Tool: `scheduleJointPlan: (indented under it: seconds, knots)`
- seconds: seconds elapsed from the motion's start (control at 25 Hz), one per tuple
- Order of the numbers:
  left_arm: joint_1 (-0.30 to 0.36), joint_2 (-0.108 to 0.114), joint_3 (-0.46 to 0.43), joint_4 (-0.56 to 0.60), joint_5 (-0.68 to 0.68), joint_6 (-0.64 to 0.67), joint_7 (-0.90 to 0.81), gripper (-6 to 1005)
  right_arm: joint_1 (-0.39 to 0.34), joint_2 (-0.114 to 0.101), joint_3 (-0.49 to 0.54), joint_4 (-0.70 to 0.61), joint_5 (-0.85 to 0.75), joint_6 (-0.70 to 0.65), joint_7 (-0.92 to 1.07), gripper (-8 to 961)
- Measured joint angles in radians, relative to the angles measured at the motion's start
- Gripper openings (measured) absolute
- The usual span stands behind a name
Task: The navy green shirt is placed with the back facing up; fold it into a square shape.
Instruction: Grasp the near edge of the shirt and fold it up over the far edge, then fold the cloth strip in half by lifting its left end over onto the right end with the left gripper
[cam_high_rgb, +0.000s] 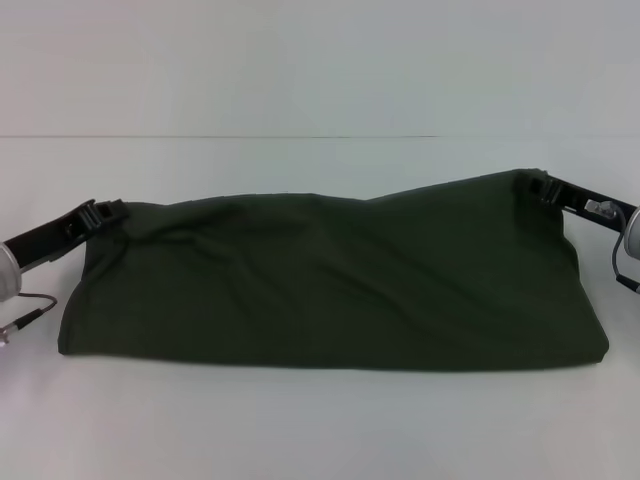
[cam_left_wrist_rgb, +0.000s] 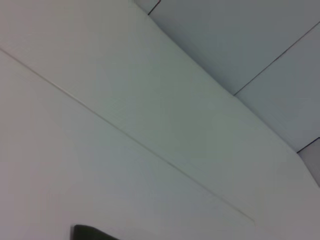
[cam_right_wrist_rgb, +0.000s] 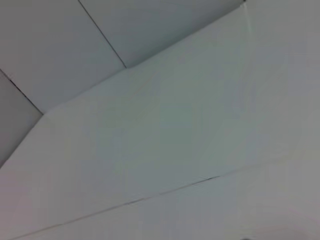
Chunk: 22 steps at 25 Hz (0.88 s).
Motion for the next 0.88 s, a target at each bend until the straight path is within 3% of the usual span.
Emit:
scheduleJointPlan:
  seconds: [0.16, 0.24, 0.44, 0.6, 0.76, 0.88]
  knots:
    - [0.010, -0.017, -0.004, -0.001, -0.064, -0.011, 0.073, 75, -0.003, 0.000, 0.002, 0.003, 0.012, 0.001, -0.017, 163]
    - [0.012, -0.019, -0.008, -0.002, -0.072, -0.019, 0.084, 75, -0.003, 0.000, 0.006, 0.003, 0.012, 0.001, -0.017, 371]
    - [0.015, -0.015, -0.010, -0.019, -0.096, -0.029, 0.094, 275, -0.015, -0.002, 0.008, -0.001, 0.049, -0.001, -0.025, 482]
    - [0.029, -0.011, -0.006, -0.018, -0.121, -0.026, 0.095, 555, -0.038, -0.006, 0.006, -0.007, 0.115, -0.019, -0.056, 571]
    - [0.046, 0.016, -0.006, -0.019, -0.141, 0.025, 0.086, 715, -0.056, -0.021, 0.002, -0.008, 0.136, -0.061, -0.061, 694]
    - [0.054, 0.059, 0.009, -0.036, -0.141, 0.131, 0.046, 751, -0.069, -0.039, -0.018, -0.010, 0.134, -0.136, -0.062, 812]
